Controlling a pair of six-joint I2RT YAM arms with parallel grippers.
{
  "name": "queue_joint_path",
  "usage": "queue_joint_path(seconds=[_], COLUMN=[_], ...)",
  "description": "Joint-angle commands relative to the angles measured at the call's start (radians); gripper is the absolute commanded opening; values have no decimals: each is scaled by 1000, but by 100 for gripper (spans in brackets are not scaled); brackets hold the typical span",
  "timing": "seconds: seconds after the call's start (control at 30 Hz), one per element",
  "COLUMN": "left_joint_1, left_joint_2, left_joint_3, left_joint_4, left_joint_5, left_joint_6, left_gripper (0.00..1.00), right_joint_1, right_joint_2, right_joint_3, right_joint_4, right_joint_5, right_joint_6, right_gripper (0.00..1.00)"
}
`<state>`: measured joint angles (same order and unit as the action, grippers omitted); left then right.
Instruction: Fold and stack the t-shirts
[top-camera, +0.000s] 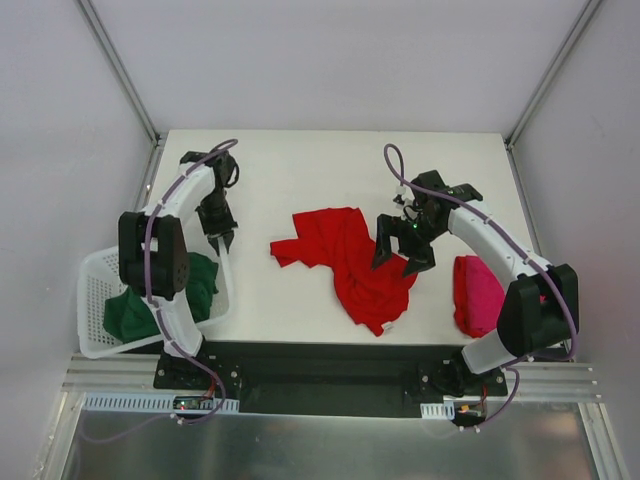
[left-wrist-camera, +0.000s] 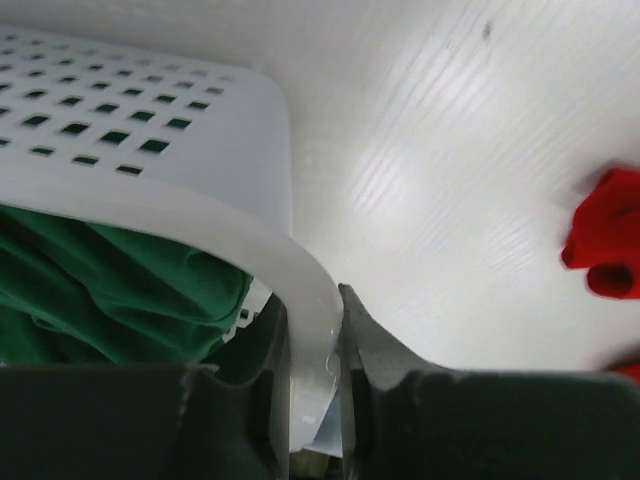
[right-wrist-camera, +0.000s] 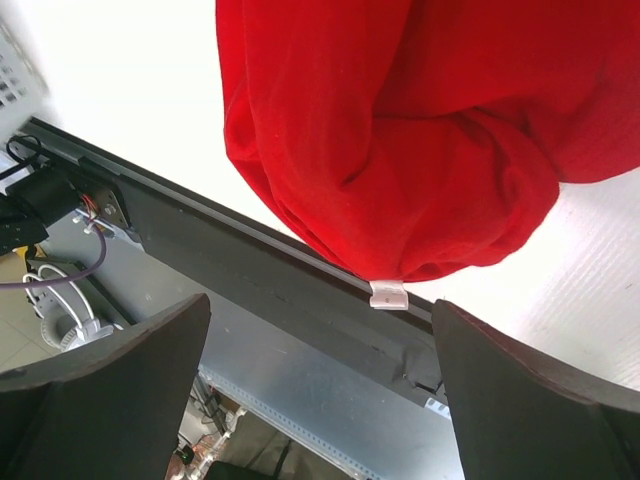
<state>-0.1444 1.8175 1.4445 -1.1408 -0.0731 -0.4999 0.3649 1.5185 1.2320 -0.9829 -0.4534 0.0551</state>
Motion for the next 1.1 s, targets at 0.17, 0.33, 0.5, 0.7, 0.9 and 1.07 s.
queue_joint_path(seconds=[0.17,0.33,0.5,0.7,0.9,1.07], left_joint_1=[-64,-136,-217,-322,-313,-268], left_joint_2=[335,419,490,458,229,-73], left_joint_3=[695,854,916,909,771,443], left_joint_4=[-141,-65,9,42,-46,-157], left_joint_5=[71,212,361,371,40,-149], left_joint_6=[69,72,83,107,40,-96], left_gripper=[0,0,0,99,99,99], right_joint_1=[3,3,3,5,5,3], right_joint_2=[-47,-52,-58,-69,-84,-89], right_joint_3=[-23,-31,-46,-71,-91,-94], right_joint_4=[0,-2,4,12,10,9], right_joint_5=[-15,-11,-13,-22,-21,-24], right_joint_6=[-11,-5,0,8,5,6], right_gripper=[96,96,96,96,96,96])
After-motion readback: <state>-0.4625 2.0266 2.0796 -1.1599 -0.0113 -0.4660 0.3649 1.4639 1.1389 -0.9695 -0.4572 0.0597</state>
